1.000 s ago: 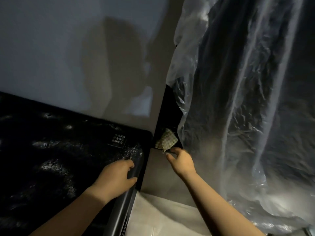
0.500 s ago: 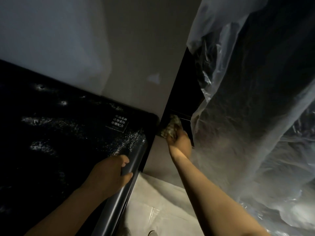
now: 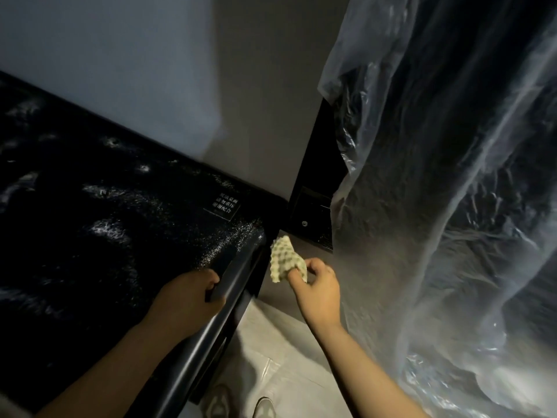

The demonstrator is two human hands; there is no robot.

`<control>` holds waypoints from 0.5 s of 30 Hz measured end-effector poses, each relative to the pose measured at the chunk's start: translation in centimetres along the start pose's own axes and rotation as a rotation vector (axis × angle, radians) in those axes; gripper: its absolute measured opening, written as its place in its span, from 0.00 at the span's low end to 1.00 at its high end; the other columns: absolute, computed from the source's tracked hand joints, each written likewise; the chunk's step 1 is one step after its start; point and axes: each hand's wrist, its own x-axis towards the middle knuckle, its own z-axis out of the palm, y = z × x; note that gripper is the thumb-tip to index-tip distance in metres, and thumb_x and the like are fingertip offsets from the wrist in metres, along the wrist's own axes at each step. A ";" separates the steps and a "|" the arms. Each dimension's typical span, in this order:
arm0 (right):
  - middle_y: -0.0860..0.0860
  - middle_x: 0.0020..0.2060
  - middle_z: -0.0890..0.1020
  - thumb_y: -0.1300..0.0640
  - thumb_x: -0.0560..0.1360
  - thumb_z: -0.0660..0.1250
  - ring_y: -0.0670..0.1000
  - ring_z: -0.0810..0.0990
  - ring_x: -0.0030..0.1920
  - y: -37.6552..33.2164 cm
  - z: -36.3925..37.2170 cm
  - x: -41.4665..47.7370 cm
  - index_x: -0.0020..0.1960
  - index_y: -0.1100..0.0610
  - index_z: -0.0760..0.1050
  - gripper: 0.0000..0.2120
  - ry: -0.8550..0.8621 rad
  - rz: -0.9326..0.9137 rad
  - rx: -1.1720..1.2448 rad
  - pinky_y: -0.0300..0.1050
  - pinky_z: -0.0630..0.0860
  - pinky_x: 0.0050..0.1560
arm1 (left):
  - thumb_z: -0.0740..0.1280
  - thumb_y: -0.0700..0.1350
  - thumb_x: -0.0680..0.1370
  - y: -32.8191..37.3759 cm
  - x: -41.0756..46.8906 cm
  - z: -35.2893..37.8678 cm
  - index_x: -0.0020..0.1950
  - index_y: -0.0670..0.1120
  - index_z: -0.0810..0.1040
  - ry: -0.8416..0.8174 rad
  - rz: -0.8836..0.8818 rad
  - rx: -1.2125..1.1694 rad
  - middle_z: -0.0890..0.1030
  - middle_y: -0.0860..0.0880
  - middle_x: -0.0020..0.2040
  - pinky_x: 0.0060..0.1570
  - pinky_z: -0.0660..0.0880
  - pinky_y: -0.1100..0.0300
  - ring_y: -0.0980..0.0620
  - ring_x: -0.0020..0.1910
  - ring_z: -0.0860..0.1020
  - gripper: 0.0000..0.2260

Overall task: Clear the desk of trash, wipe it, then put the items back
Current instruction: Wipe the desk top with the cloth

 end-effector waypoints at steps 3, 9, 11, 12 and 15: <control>0.49 0.36 0.79 0.53 0.68 0.71 0.45 0.76 0.39 -0.4 -1.3 -1.3 0.38 0.53 0.73 0.08 -0.092 -0.007 0.040 0.43 0.72 0.39 | 0.71 0.48 0.75 0.1 -2.7 0.4 0.58 0.46 0.78 0.001 -0.047 -0.020 0.80 0.50 0.52 0.54 0.75 0.58 0.52 0.51 0.78 0.13; 0.51 0.32 0.81 0.50 0.69 0.73 0.47 0.77 0.32 -1.8 -2.8 -2.2 0.39 0.56 0.69 0.14 -0.215 -0.040 0.137 0.44 0.73 0.36 | 0.71 0.50 0.74 0.6 -5.8 0.2 0.60 0.48 0.77 0.080 -0.112 -0.009 0.80 0.52 0.55 0.56 0.75 0.58 0.54 0.54 0.78 0.16; 0.53 0.34 0.82 0.46 0.69 0.74 0.50 0.79 0.35 -2.3 -3.0 -2.5 0.39 0.56 0.69 0.18 -0.237 -0.052 0.147 0.43 0.73 0.37 | 0.71 0.51 0.74 0.5 -6.2 -0.2 0.60 0.49 0.77 0.100 -0.132 -0.009 0.80 0.52 0.55 0.56 0.74 0.60 0.55 0.55 0.78 0.17; 0.53 0.34 0.82 0.44 0.69 0.74 0.50 0.79 0.34 -2.6 -3.1 -2.7 0.39 0.57 0.68 0.20 -0.240 -0.050 0.157 0.41 0.72 0.36 | 0.72 0.51 0.73 0.4 -6.3 -0.5 0.60 0.50 0.77 0.110 -0.138 -0.008 0.80 0.52 0.54 0.55 0.74 0.62 0.55 0.53 0.78 0.17; 0.53 0.34 0.81 0.43 0.69 0.73 0.44 0.76 0.34 -3.3 -3.1 -3.1 0.37 0.57 0.69 0.20 -0.213 -0.056 0.163 0.39 0.71 0.36 | 0.72 0.51 0.73 0.1 -6.2 -1.2 0.58 0.50 0.78 0.121 -0.132 0.002 0.81 0.51 0.52 0.47 0.73 0.64 0.56 0.46 0.77 0.15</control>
